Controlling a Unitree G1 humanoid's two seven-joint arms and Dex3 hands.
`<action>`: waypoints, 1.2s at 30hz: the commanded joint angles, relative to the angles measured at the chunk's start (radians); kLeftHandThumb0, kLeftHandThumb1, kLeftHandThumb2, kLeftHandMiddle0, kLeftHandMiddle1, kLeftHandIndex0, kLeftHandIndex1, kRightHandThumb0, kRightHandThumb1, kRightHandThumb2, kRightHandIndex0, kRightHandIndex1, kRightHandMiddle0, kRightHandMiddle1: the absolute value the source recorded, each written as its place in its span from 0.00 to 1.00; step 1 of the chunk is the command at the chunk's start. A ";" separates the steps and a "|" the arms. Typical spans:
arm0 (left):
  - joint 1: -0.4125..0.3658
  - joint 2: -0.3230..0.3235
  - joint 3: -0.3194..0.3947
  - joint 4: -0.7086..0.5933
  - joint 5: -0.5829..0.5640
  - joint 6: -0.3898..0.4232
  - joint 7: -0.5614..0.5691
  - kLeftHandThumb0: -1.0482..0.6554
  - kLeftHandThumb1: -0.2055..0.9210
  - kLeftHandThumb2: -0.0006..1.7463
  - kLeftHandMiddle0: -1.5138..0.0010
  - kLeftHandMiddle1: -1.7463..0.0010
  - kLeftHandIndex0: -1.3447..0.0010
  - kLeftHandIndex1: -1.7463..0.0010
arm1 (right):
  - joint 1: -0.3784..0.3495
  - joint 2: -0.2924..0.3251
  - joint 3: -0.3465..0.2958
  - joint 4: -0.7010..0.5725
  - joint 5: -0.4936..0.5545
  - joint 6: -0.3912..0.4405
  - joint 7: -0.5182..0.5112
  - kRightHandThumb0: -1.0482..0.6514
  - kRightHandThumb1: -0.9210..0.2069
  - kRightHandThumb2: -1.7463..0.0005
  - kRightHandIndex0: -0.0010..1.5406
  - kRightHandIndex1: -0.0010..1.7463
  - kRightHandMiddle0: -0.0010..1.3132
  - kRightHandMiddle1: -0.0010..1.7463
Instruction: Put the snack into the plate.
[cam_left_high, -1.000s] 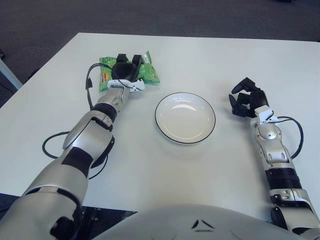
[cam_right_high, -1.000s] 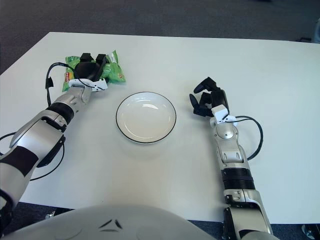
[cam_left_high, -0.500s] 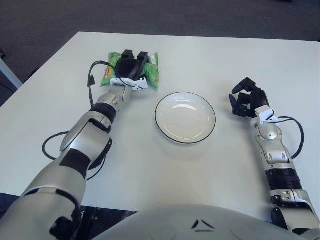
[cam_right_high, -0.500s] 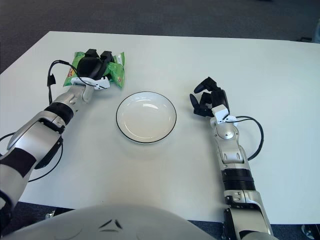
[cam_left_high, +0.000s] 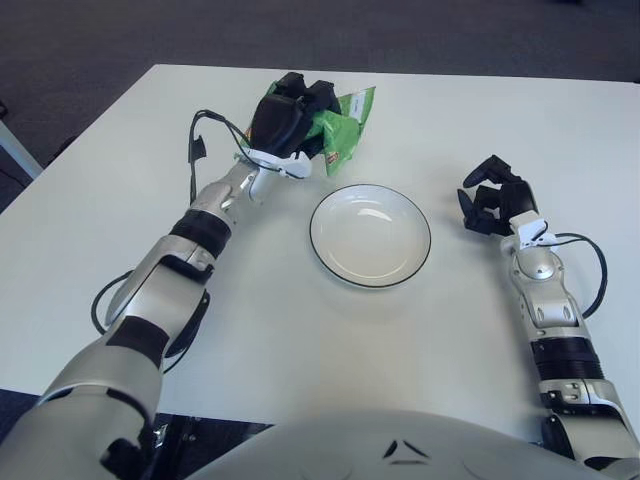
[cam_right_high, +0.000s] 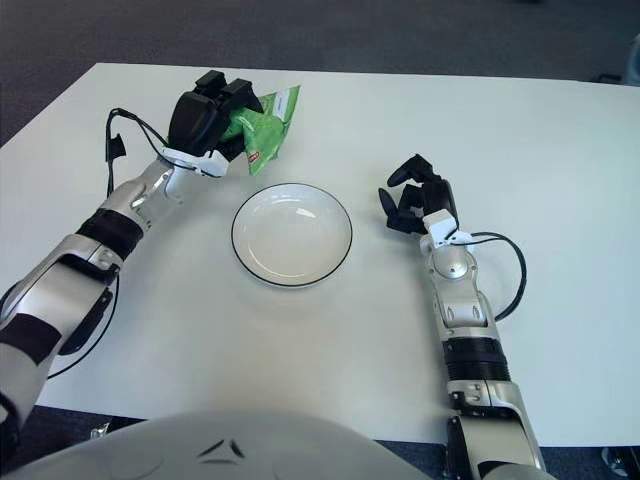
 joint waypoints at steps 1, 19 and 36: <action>0.033 0.018 0.026 -0.049 -0.009 -0.030 -0.023 0.93 0.31 0.87 0.51 0.00 0.25 0.00 | 0.082 0.024 0.033 0.089 -0.015 0.105 0.043 0.38 0.29 0.44 0.65 1.00 0.31 1.00; 0.079 0.031 0.072 -0.276 0.005 -0.189 -0.083 0.93 0.31 0.87 0.50 0.00 0.27 0.00 | 0.078 0.018 0.040 0.093 -0.028 0.106 0.041 0.38 0.29 0.44 0.63 1.00 0.31 1.00; 0.201 0.017 0.103 -0.401 -0.115 -0.382 -0.272 0.93 0.32 0.87 0.51 0.00 0.31 0.00 | 0.076 0.026 0.032 0.096 -0.013 0.105 0.044 0.38 0.30 0.44 0.65 1.00 0.31 1.00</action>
